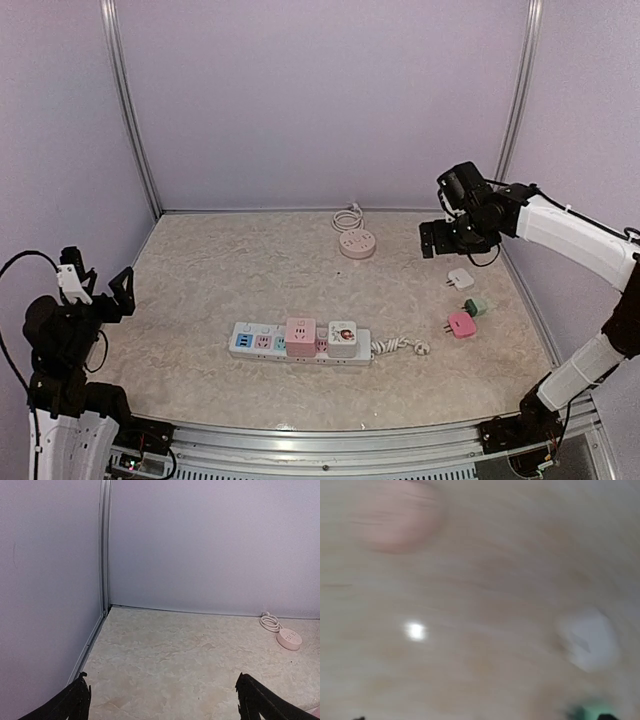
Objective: Insert the plug
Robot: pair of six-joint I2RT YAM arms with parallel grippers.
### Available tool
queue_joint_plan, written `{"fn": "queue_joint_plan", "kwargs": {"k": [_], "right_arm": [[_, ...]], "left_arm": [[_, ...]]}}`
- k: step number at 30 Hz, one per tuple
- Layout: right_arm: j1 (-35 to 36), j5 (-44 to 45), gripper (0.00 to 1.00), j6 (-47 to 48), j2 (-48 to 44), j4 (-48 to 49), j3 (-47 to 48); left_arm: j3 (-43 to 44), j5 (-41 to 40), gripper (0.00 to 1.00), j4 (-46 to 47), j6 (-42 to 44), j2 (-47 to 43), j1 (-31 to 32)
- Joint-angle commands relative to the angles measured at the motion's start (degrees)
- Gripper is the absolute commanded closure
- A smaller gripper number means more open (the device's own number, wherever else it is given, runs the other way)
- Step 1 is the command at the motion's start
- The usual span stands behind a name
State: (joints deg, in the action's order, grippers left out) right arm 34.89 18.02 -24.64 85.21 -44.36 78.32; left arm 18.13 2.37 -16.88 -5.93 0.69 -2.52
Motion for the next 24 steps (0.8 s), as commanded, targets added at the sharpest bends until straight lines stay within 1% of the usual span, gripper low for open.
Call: {"fn": "queue_joint_plan", "kwargs": {"k": [1,3,5,8,13,17,20,22,24], "right_arm": [[-9.73,-4.17,0.02,-3.21,-1.93,-2.06,-11.17],[-14.0,-5.45,0.06,-5.08,-1.96,-1.52,-14.47],[-16.74,-5.71,0.08,-6.45,-0.96,-1.38,-16.52],[-18.05,-4.6,0.1,-8.89,0.83,-0.78,-18.63],[-17.89,-6.96,0.19,-14.37,2.64,-0.02,-20.78],[-17.51,-5.88,0.2,-15.77,1.94,-0.25,-22.44],[-17.07,-6.24,0.19,-18.37,-0.38,0.34,-25.44],[-15.57,-6.58,0.2,-20.64,-1.77,1.65,-27.44],[-13.64,-4.99,0.2,-22.39,-2.37,1.35,-28.2]], "left_arm": [[-0.55,-0.07,0.01,0.27,0.49,-2.61,0.08],[-0.55,0.0,0.01,0.23,0.48,-2.84,0.14],[-0.55,-0.04,0.01,0.23,0.48,-2.93,0.08],[-0.57,-0.08,0.01,0.19,0.48,-3.06,0.07],[-0.64,-0.09,0.01,0.25,0.44,-3.3,0.07],[-0.75,-0.01,0.01,0.36,0.37,-3.41,0.51],[-0.73,0.0,0.01,0.25,0.4,-3.5,0.76],[-0.73,-0.08,0.01,0.28,0.32,-3.58,0.85],[-0.73,-0.17,0.01,0.29,0.34,-3.59,0.98]]}}
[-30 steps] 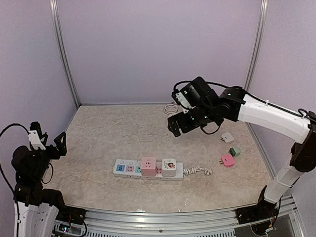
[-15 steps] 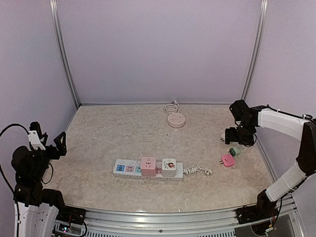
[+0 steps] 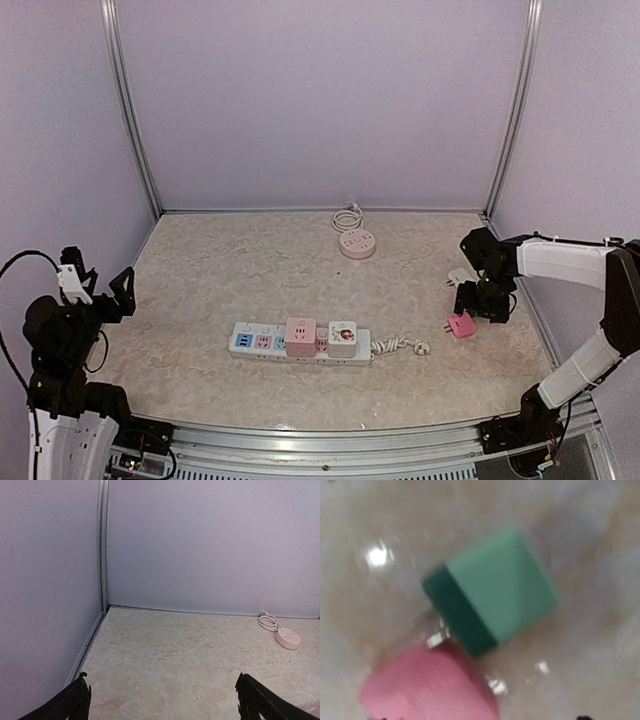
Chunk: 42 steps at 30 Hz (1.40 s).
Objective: Insert the plug
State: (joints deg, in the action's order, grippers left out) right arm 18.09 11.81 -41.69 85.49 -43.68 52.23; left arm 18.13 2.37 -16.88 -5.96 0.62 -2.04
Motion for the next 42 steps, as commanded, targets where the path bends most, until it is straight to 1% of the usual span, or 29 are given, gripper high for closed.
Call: {"fn": "queue_joint_plan", "kwargs": {"k": [1,3,5,6,10,12,16,19,21,27,31,37,42], "right_arm": [[4.02,2.52,0.19,-6.06,-2.65,0.18,-2.05],[4.98,5.95,0.17,-8.55,-2.59,-0.53,-1.87],[5.04,8.27,0.14,-13.25,-2.4,-2.03,-1.44],[5.07,8.42,0.13,-15.03,-2.41,-1.73,-1.71],[5.17,8.54,0.1,-27.0,-2.22,1.1,-3.78],[5.31,9.08,0.1,-31.52,-1.43,0.57,-2.01],[6.93,12.67,0.08,-37.1,0.19,-1.69,2.81],[6.96,14.12,0.07,-45.31,1.18,-4.62,3.58],[6.98,13.42,0.07,-49.68,2.02,-5.66,3.48],[7.93,12.72,0.07,-53.85,6.47,-9.19,5.81],[8.0,11.4,0.07,-51.71,8.94,-6.81,7.24],[8.07,11.28,0.06,-52.53,11.86,-5.22,7.78],[8.1,8.8,0.06,-50.12,15.52,-2.92,9.49]], "left_arm": [[-0.73,-0.17,0.01,0.32,0.4,-3.64,0.54],[-0.81,-0.17,0.01,0.36,0.35,-3.55,0.87],[-0.82,-0.17,0.01,0.41,0.34,-3.36,1.34],[-0.82,-0.13,0.01,0.44,0.38,-3.24,1.54],[-0.9,-0.19,0.01,0.46,0.35,-2.98,1.6],[-0.83,-0.24,0.01,0.47,0.39,-3.23,1.58],[-0.86,-0.52,0.01,0.26,0.46,-3.25,1.62],[-0.82,-0.4,0.01,0.36,0.5,-3.1,1.65],[-0.82,-0.52,0.01,0.29,0.46,-3.0,1.6],[-0.82,-0.54,0.01,0.35,0.46,-2.7,1.63],[-0.82,-0.45,0.01,0.36,0.51,-2.31,1.61],[-0.82,-0.53,0.01,0.3,0.51,-1.9,1.56],[-0.82,-0.54,0.01,0.36,0.51,-1.53,1.6]]}}
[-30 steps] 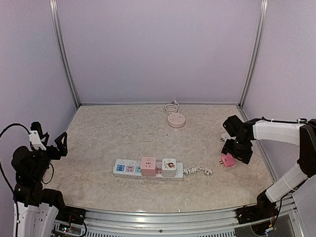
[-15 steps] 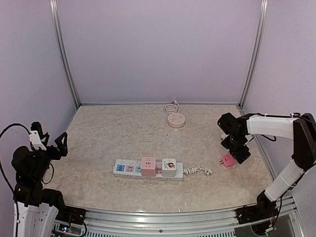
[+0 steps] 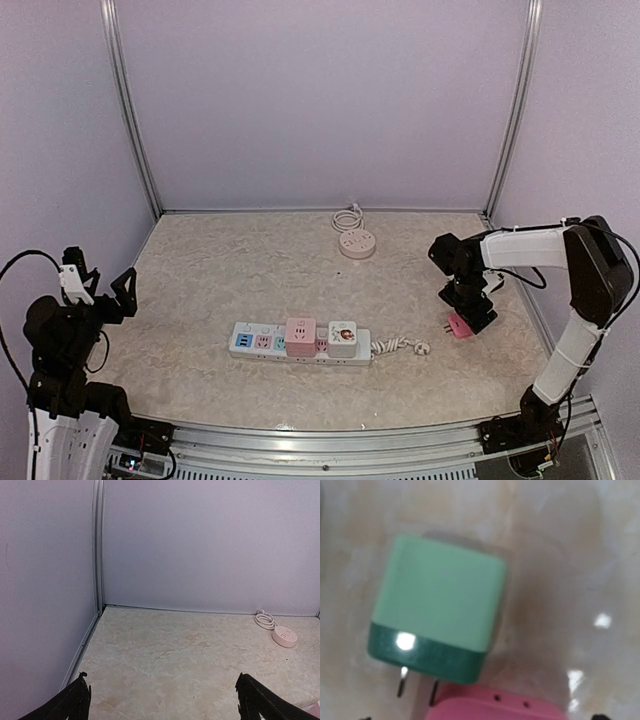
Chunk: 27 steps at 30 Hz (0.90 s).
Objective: Insert the plug
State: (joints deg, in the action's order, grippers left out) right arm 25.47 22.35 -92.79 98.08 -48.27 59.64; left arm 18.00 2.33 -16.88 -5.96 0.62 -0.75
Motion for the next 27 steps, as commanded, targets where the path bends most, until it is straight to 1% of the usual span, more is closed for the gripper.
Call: {"fn": "queue_joint_plan", "kwargs": {"k": [1,6,10,12,16,18,20,22,24,27], "right_arm": [[0.72,-1.79,0.06,1.19,3.69,1.72,2.43],[0.54,-2.17,0.13,2.01,5.2,2.45,1.88],[0.46,-3.23,0.14,2.84,5.85,4.22,0.02],[0.45,-4.68,0.2,3.93,6.77,6.2,-1.18],[0.49,-5.3,0.36,6.22,7.84,7.29,-0.86],[0.58,-5.38,0.47,7.69,7.94,7.71,-0.52],[0.61,-5.74,0.61,10.07,7.69,9.12,-0.38],[0.77,-6.02,0.71,11.84,6.99,10.11,-0.36],[1.12,-5.9,0.77,13.49,6.19,10.62,0.02],[2.33,-4.96,0.78,16.84,4.69,11.16,1.31]], "left_arm": [[-0.68,-0.51,0.01,0.36,0.57,-1.46,0.31],[-0.6,-0.7,0.01,0.32,0.59,-1.33,0.3],[-0.68,-0.71,0.01,0.36,0.59,-1.3,0.32],[-0.68,-0.67,0.01,0.33,0.59,-1.33,0.32],[-0.64,-0.73,0.01,0.25,0.68,-1.33,0.31],[-0.68,-0.79,0.01,0.27,0.68,-1.41,0.29],[-0.69,-0.68,0.01,0.31,0.66,-1.5,0.3],[-0.68,-0.58,0.01,0.35,0.6,-1.5,0.31],[-0.68,-0.64,0.01,0.35,0.64,-1.42,0.36],[-0.6,-0.73,0.01,0.35,0.66,-1.37,0.32]]}}
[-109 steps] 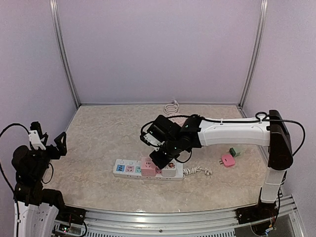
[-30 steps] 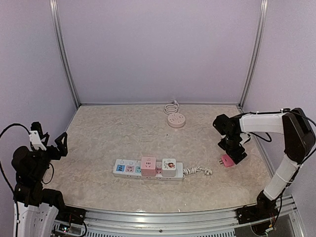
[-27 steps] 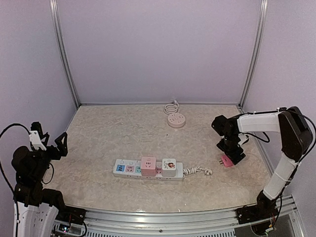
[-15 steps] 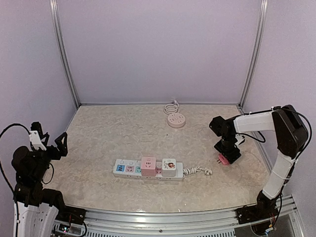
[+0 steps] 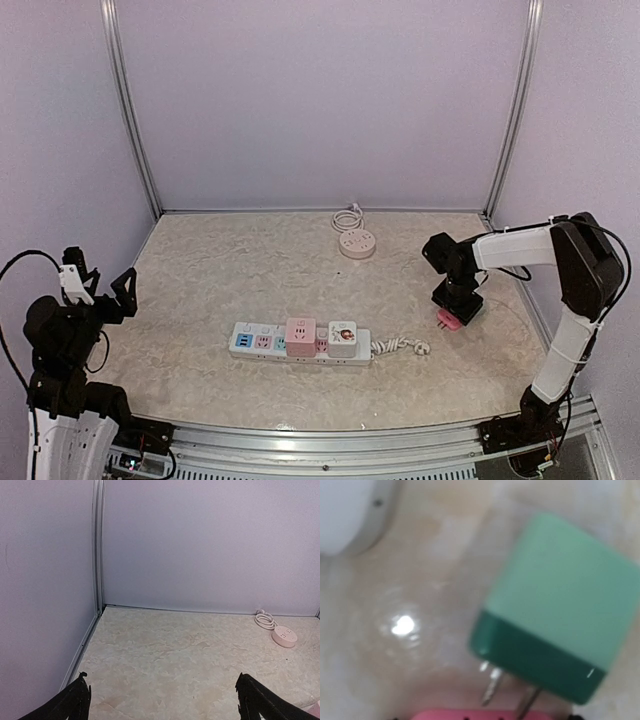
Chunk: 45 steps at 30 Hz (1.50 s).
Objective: Insert the plug
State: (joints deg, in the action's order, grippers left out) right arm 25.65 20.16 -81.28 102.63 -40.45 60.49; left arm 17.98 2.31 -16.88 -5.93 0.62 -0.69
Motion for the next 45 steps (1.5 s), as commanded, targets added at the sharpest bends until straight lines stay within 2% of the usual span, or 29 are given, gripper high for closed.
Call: {"fn": "queue_joint_plan", "kwargs": {"k": [1,9,14,17,19,23,29,32,36,41,45], "right_arm": [[2.77,-2.11,0.78,6.3,-0.33,2.98,1.34],[8.18,7.31,0.79,11.96,-4.98,-1.83,10.37],[16.56,15.18,0.86,20.6,-8.44,2.28,19.3],[24.81,20.13,0.87,28.95,-8.84,10.6,25.27],[29.43,21.45,0.89,35.28,-8.43,20.66,28.12],[36.72,20.72,0.91,43.96,-4.79,35.83,34.0],[44.51,18.59,0.9,51.88,0.75,49.54,42.47],[47.06,18.26,0.9,54.72,1.62,53.48,43.44],[49.53,17.98,0.9,57.28,1.15,56.31,42.53],[52.14,18.52,0.89,60.35,0.2,59.4,40.15],[52.47,18.07,0.89,60.12,-0.94,61.27,37.16]], "left_arm": [[-0.58,-0.64,0.01,0.36,0.59,-1.33,0.25],[-0.4,-0.5,0.01,0.38,0.55,-1.37,0.3],[0.88,1.36,0.02,0.09,1.49,-1.67,0.25],[4.3,4.21,0.07,0.87,2.65,-1.2,4.39],[7.74,7.46,0.1,2.44,3.48,1.29,7.7],[15.72,10.96,0.12,3.7,6.43,11.46,17.41],[28.8,1.16,0.11,1.26,19.19,28.45,41.26],[34.6,-1.09,0.09,3.19,22.0,36.61,49.08],[39.58,-0.76,0.09,7.48,19.2,43.72,52.64],[43.7,-4.16,0.24,8.63,17.16,49.91,54.32],[45.13,-4.89,0.3,10.36,16.38,52.48,55.02]]}}
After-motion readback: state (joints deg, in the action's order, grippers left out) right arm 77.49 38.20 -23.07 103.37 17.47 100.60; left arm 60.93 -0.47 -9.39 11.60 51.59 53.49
